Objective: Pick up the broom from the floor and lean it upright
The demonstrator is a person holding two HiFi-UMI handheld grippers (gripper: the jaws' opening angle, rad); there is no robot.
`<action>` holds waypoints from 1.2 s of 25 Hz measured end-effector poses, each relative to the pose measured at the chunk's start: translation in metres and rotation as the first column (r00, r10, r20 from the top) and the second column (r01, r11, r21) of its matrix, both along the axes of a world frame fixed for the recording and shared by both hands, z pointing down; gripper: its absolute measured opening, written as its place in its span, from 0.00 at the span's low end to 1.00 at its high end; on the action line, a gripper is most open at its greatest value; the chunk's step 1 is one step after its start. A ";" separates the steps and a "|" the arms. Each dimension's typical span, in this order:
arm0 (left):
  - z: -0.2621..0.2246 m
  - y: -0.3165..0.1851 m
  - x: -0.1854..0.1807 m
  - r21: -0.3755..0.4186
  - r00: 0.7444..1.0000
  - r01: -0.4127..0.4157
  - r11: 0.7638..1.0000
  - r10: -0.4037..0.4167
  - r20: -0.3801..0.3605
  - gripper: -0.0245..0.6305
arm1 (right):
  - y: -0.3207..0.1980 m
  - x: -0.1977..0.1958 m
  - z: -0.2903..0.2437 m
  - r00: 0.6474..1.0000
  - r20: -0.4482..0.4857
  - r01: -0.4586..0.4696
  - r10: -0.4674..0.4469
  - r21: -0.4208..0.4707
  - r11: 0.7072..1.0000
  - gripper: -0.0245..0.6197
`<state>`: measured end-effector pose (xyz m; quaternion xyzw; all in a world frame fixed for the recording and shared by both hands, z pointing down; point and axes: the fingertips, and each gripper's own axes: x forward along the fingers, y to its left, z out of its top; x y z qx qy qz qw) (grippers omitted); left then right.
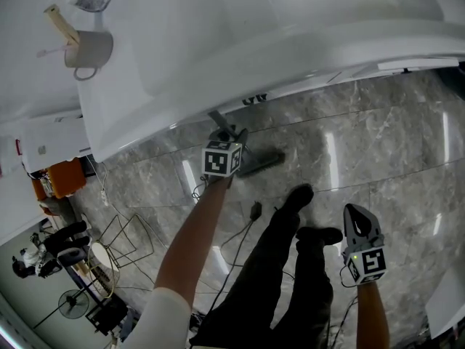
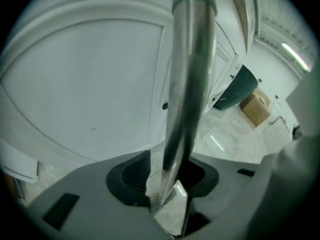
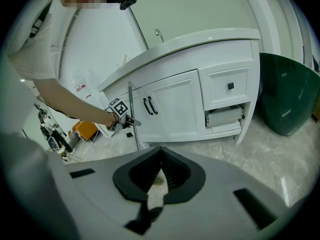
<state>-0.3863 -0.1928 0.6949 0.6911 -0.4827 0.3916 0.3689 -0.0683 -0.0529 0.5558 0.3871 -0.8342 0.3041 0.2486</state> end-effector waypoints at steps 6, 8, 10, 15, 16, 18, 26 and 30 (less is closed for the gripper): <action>-0.007 -0.002 0.000 0.012 1.000 -0.001 1.000 0.001 0.012 0.34 | 0.004 0.002 -0.005 1.000 0.001 -0.004 0.004 0.009 1.000 0.04; -0.009 -0.003 0.000 0.021 1.000 0.005 1.000 -0.005 0.013 0.37 | 0.001 0.001 -0.010 1.000 -0.003 -0.002 0.002 0.015 1.000 0.04; -0.013 -0.002 0.000 0.033 1.000 0.008 0.999 -0.008 0.019 0.39 | 0.001 0.000 -0.014 1.000 -0.005 -0.002 0.002 0.019 1.000 0.04; -0.029 0.002 -0.003 0.072 0.998 0.045 0.996 -0.048 0.034 0.42 | 0.010 0.005 -0.021 1.000 0.000 -0.001 0.001 0.031 1.000 0.04; -0.033 0.004 -0.004 0.080 0.997 0.060 0.995 -0.063 0.033 0.43 | 0.011 0.005 -0.024 1.000 0.000 0.005 -0.005 0.035 0.999 0.04; -0.041 0.009 -0.005 0.093 0.996 0.081 0.992 -0.084 0.030 0.43 | 0.016 0.003 -0.028 1.000 -0.001 0.024 -0.024 0.043 0.999 0.04; -0.095 0.054 -0.009 0.132 0.990 0.137 0.982 -0.141 0.027 0.43 | 0.043 0.003 -0.065 0.995 -0.030 0.097 -0.095 0.070 0.993 0.04; -0.135 0.080 -0.009 0.159 0.985 0.168 0.973 -0.171 0.007 0.43 | 0.062 0.000 -0.095 0.989 -0.058 0.140 -0.136 0.077 0.987 0.04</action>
